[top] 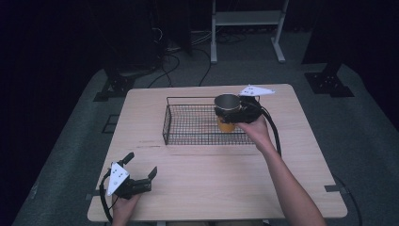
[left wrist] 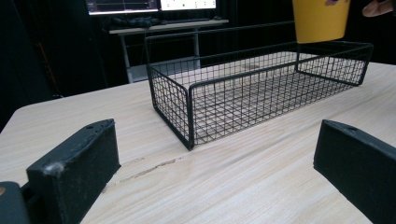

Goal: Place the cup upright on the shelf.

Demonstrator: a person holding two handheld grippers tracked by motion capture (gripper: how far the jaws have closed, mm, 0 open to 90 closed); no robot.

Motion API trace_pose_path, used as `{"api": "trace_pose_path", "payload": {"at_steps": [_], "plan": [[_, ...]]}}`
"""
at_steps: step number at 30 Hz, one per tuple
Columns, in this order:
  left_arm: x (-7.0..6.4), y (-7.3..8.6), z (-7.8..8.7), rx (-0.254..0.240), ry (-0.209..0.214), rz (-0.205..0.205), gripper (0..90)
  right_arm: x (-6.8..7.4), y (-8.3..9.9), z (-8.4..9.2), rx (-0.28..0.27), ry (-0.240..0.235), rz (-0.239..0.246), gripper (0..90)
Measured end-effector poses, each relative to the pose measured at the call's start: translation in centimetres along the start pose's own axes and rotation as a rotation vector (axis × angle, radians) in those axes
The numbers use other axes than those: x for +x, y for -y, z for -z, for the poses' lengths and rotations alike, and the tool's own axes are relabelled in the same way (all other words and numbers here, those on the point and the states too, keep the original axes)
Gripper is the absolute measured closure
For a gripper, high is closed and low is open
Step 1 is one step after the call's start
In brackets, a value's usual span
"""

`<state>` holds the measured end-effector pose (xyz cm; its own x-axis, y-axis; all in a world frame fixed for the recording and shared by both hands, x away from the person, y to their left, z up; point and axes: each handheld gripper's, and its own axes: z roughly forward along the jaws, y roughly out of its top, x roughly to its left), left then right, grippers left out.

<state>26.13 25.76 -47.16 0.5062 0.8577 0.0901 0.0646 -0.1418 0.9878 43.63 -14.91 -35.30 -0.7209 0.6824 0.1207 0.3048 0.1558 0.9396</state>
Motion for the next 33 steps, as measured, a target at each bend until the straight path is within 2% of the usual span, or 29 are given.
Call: {"api": "trace_pose_path", "payload": {"at_steps": [9,10,12,15,17,21,33], "plan": [[0.0,0.0,0.0,0.000,0.000,0.004,0.0,-1.2,-0.3,-1.7,0.037,0.006,0.015,11.0],[0.1,0.0,0.0,-0.001,-0.001,0.005,0.0,-1.6,-0.2,-2.1,0.026,-0.006,-0.002,11.0],[0.1,0.0,0.0,-0.001,0.000,0.006,0.0,-1.7,-0.2,-2.3,0.026,-0.006,-0.002,11.0],[0.1,0.0,0.0,-0.002,0.001,0.005,0.0,-2.4,0.0,-3.1,0.053,-0.012,0.006,11.0],[0.1,0.0,0.0,-0.002,0.000,0.006,0.0,-2.5,0.0,-3.2,0.052,-0.016,0.004,11.0],[0.1,0.0,0.0,-0.001,-0.001,0.009,0.0,-3.1,0.3,-4.0,0.057,-0.020,-0.017,11.0],[0.1,0.0,0.0,-0.001,0.000,0.007,0.0,-3.8,1.2,-5.6,0.073,-0.034,0.025,10.9]]}}
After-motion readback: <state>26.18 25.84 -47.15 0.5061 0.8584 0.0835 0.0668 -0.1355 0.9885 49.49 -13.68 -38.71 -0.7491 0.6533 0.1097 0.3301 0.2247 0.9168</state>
